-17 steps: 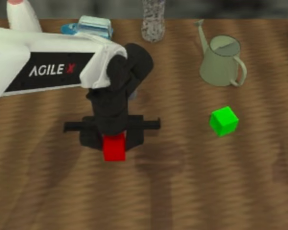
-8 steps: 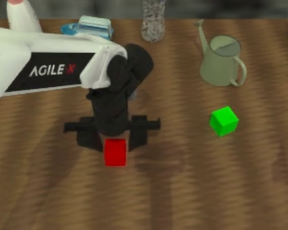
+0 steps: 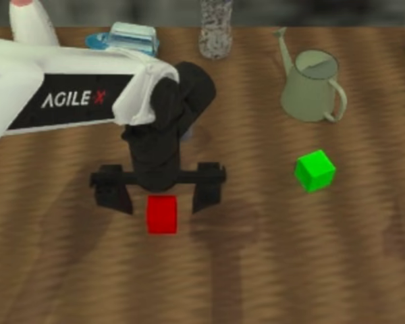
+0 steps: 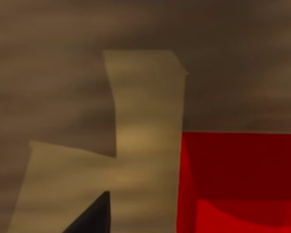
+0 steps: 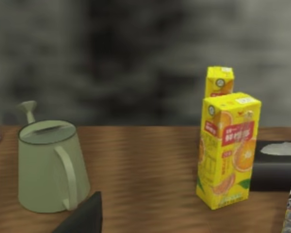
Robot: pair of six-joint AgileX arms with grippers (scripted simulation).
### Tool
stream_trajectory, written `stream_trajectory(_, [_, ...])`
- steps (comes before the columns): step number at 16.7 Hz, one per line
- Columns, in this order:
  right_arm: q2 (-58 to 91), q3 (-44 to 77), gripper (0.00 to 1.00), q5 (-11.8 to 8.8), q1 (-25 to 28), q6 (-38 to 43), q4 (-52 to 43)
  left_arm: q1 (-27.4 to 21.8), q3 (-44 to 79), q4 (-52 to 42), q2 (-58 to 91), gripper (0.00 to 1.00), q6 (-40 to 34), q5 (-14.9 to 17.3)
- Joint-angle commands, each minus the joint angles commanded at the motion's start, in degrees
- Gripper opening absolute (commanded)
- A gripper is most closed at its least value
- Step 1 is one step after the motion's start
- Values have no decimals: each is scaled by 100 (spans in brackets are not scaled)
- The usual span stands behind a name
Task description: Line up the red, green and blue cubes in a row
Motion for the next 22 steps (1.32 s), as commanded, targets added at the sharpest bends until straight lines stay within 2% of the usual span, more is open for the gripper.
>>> stream_trajectory(5, [0, 0, 100, 0, 0, 0, 0, -2, 86, -100, -29, 100, -1, 1])
stream_trajectory(13, [0, 0, 100, 0, 0, 0, 0, 84, 930, -1426, -498, 100, -39, -5])
stream_trajectory(18, [57, 57, 100, 5, 9, 0, -34, 78, 869, -1381, -530, 100, -35, -8])
stream_trajectory(22, [895, 858, 100, 36, 158, -4, -541, 439, 173, -909, -1312, 100, 10, -51])
